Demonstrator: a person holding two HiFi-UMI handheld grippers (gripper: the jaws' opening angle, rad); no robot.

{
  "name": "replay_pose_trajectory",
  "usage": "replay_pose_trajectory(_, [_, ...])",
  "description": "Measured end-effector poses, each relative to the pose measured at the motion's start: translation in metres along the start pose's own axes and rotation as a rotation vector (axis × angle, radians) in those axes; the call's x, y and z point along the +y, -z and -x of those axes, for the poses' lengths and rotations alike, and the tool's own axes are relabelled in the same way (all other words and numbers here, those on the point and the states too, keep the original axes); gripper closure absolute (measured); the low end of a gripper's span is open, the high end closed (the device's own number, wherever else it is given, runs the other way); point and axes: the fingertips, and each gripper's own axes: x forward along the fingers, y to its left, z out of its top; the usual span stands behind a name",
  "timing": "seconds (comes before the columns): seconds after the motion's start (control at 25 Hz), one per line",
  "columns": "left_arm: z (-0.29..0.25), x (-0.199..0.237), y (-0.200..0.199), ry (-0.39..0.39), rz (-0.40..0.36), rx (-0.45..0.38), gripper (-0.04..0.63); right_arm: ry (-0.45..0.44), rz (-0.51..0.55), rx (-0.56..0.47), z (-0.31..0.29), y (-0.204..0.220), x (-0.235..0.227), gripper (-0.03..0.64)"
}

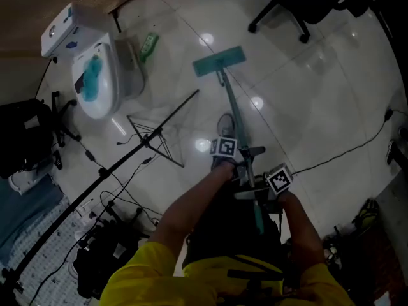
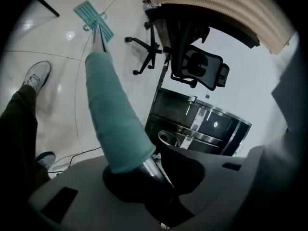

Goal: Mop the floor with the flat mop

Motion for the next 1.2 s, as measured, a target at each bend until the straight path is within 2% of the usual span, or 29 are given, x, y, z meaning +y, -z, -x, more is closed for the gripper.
replay_pose_trajectory(0.12, [0.004, -0.008, -0.033, 0.004, -0.014, 0.034, 0.492, -0.024, 0.036, 0.008, -0.001, -0.036, 0.003, 0.499])
replay_pose_trajectory(0.32, [0.010, -0.023, -0.081, 0.009, -0.047, 0.042, 0.483, -0.090, 0.056, -0.066, 0.000, -0.090, 0.022, 0.499])
replay_pose_trajectory(0.52, [0.021, -0.016, -0.130, 0.012, -0.098, -0.027, 0.486, -0.036, 0.080, -0.142, -0.005, -0.136, -0.004, 0.510])
replay_pose_trajectory(0.64, [0.020, -0.018, -0.181, 0.024, -0.134, -0.039, 0.486, -0.053, 0.066, -0.222, 0.009, -0.186, -0.019, 0.539])
replay_pose_trajectory(0.72, [0.020, -0.021, -0.210, 0.018, -0.154, -0.038, 0.488, -0.030, 0.090, -0.214, 0.010, -0.213, -0.026, 0.538])
replay_pose_trajectory(0.8, [0.023, -0.014, -0.220, -0.010, -0.170, -0.031, 0.489, -0.024, 0.094, -0.192, 0.002, -0.220, -0.029, 0.542])
replay_pose_trajectory(0.88, [0.024, -0.003, -0.202, -0.044, -0.173, -0.002, 0.491, -0.056, 0.079, -0.193, -0.007, -0.202, -0.029, 0.554])
replay_pose_trajectory(0.96, [0.021, 0.012, -0.160, -0.084, -0.169, 0.059, 0.492, -0.089, 0.069, -0.189, -0.016, -0.165, -0.026, 0.554])
replay_pose_trajectory(1.08, [0.009, 0.032, -0.074, -0.118, -0.141, 0.149, 0.494, -0.094, 0.010, -0.223, -0.017, -0.088, -0.027, 0.551])
replay_pose_trajectory(1.2, [-0.004, 0.038, 0.024, -0.109, -0.089, 0.190, 0.493, -0.101, -0.054, -0.274, -0.016, -0.003, -0.022, 0.551])
